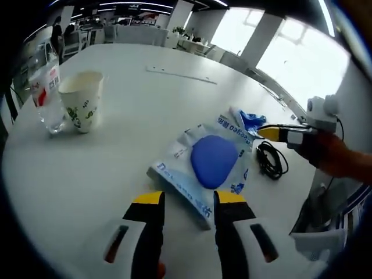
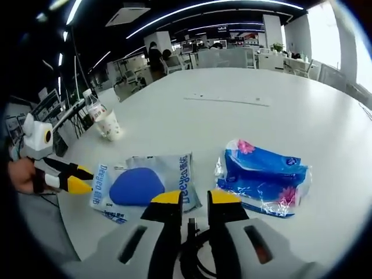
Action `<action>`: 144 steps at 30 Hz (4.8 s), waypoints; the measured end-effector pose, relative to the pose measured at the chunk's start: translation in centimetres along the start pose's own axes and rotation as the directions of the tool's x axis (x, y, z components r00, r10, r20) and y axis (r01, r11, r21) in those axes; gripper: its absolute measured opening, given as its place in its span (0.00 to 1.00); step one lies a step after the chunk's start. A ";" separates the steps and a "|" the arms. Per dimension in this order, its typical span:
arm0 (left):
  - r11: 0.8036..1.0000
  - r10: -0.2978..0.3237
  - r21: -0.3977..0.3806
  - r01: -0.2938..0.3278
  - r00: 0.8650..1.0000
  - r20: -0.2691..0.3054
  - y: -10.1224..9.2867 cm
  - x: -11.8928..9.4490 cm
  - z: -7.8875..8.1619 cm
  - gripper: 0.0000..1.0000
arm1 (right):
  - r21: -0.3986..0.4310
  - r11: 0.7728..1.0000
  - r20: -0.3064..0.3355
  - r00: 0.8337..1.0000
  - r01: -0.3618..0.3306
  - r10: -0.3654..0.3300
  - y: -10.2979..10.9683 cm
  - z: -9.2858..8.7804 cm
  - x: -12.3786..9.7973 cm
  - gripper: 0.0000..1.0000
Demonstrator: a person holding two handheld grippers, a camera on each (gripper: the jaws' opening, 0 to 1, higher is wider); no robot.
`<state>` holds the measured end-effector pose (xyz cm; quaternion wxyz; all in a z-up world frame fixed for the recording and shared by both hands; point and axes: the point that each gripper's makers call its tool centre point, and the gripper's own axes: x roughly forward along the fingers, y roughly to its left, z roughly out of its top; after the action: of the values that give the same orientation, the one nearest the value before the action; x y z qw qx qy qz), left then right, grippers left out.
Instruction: Arrange the tabletop items into an orderly group along one side of the table until the central work area is clear of visible clutter.
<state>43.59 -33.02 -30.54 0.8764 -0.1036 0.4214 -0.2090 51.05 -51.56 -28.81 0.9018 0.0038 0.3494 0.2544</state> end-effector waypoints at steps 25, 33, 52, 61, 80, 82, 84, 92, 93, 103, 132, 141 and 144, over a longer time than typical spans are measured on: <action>1.000 0.010 -0.001 -0.010 0.998 -0.061 -1.2 1.4 -2.1 0.09 | -0.031 0.998 -0.114 0.992 -0.056 0.052 0.7 -1.8 1.7 0.08; 1.000 0.018 0.026 -0.017 0.998 -0.058 -1.0 1.2 -1.2 0.00 | -0.013 0.997 -0.089 0.993 -0.077 0.076 1.1 -1.3 1.2 0.00; 0.994 0.006 0.106 -0.005 1.000 -0.016 1.3 -0.1 2.8 0.00 | 0.049 0.998 0.004 0.999 -0.046 0.046 4.1 0.3 -1.8 0.00; 0.995 0.012 0.095 -0.013 1.000 0.010 2.8 -0.3 4.2 0.00 | 0.119 0.993 0.032 0.999 -0.020 0.016 6.0 0.2 -2.5 0.00; 0.997 0.045 0.053 -0.048 0.998 0.051 5.8 1.6 8.1 0.00 | 0.139 0.990 0.019 1.000 -0.020 0.017 6.0 1.8 0.5 0.00; 0.998 0.049 0.047 -0.052 0.997 0.054 6.1 1.8 8.5 0.00 | 0.139 0.990 0.016 1.000 -0.023 0.020 6.0 2.1 0.8 0.00; 0.998 0.055 0.039 -0.058 0.997 0.059 6.5 2.0 8.9 0.00 | 0.137 0.990 0.014 1.000 -0.026 0.024 5.9 2.3 1.2 0.00; 0.995 0.101 -0.010 -0.100 0.993 0.062 8.2 2.2 9.4 0.00 | 0.127 0.991 -0.003 0.999 -0.050 0.050 6.4 2.8 3.3 0.00; 0.994 0.107 -0.018 -0.107 0.992 0.060 8.5 2.2 9.3 0.00 | 0.127 0.990 -0.005 0.999 -0.052 0.053 6.4 2.8 3.5 0.00; 0.989 0.137 -0.061 -0.134 0.989 0.053 10.1 2.8 9.2 0.00 | 0.127 0.989 -0.019 0.997 -0.073 0.076 6.5 3.1 5.2 0.00; 0.975 0.188 -0.134 -0.179 0.980 0.061 11.7 3.5 9.3 0.04 | 0.124 0.989 -0.036 0.996 -0.078 0.083 6.2 2.9 7.0 0.00; 0.977 0.172 -0.134 -0.165 0.984 0.047 11.2 3.2 8.9 0.11 | 0.125 0.989 -0.031 0.997 -0.073 0.077 6.0 2.8 6.6 0.02; 0.977 0.168 -0.142 -0.160 0.985 0.044 11.1 2.8 8.7 0.13 | 0.120 0.990 -0.036 0.997 -0.069 0.074 5.8 2.6 6.4 0.03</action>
<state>55.10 -24.35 -31.07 0.8928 -0.1348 0.4172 -0.1035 54.08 -43.12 -29.80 0.8830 0.0648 0.3818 0.2653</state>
